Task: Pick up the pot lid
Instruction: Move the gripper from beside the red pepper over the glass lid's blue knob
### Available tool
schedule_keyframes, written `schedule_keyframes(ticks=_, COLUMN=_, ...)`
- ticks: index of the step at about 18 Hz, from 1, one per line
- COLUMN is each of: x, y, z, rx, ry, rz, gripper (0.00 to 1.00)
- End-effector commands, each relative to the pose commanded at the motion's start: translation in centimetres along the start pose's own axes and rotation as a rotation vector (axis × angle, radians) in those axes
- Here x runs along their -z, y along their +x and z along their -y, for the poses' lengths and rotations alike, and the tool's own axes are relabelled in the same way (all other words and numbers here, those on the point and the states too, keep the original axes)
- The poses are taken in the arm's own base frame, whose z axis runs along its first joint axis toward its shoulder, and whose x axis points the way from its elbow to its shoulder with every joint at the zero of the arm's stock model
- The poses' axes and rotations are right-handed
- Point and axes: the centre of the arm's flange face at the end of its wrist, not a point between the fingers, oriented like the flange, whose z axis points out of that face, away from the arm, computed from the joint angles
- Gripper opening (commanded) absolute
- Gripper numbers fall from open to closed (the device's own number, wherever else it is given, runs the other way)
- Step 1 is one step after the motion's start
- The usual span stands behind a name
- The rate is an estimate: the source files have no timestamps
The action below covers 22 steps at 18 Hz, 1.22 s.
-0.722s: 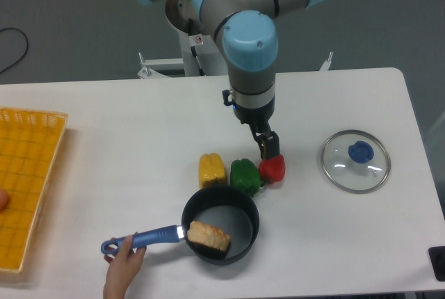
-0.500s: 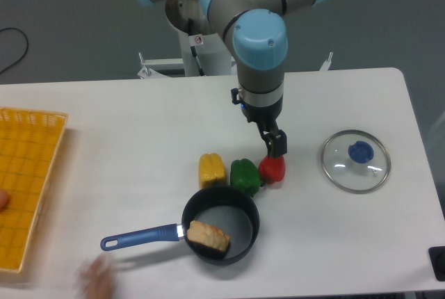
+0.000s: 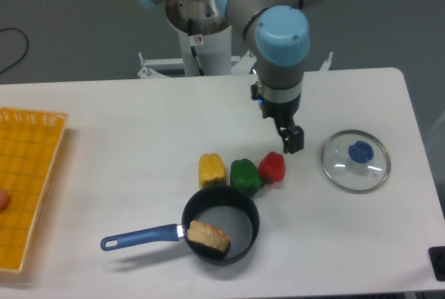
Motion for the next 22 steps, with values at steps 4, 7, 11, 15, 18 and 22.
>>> schedule_keyframes(ticks=4, x=-0.7, y=-0.5, z=-2.4, rx=0.032, ry=-0.002, rz=-0.003, gripper=1.0)
schedule_keyframes(ticks=7, x=-2.1, y=-1.3, z=-3.4, rx=-0.01, ry=0.002, rz=-0.017, gripper=1.0)
schedule_keyframes(ticks=11, x=-3.2, y=-2.1, z=-4.8, rx=-0.013, ry=0.006, rz=-0.006, gripper=1.0)
schedule_keyframes(ticks=15, x=-4.2, y=-2.5, z=-7.0, rx=-0.054, ry=0.005, rz=-0.008, gripper=1.0)
schedule_keyframes(ticks=18, x=-5.3, y=-2.9, z=-9.1, rx=-0.08, ry=0.013, rz=-0.003, gripper=1.0)
schedule_keyframes(ticks=22, x=-7.6, y=-3.9, z=-12.5, rx=-0.123, ry=0.028, rz=0.016, gripper=1.0)
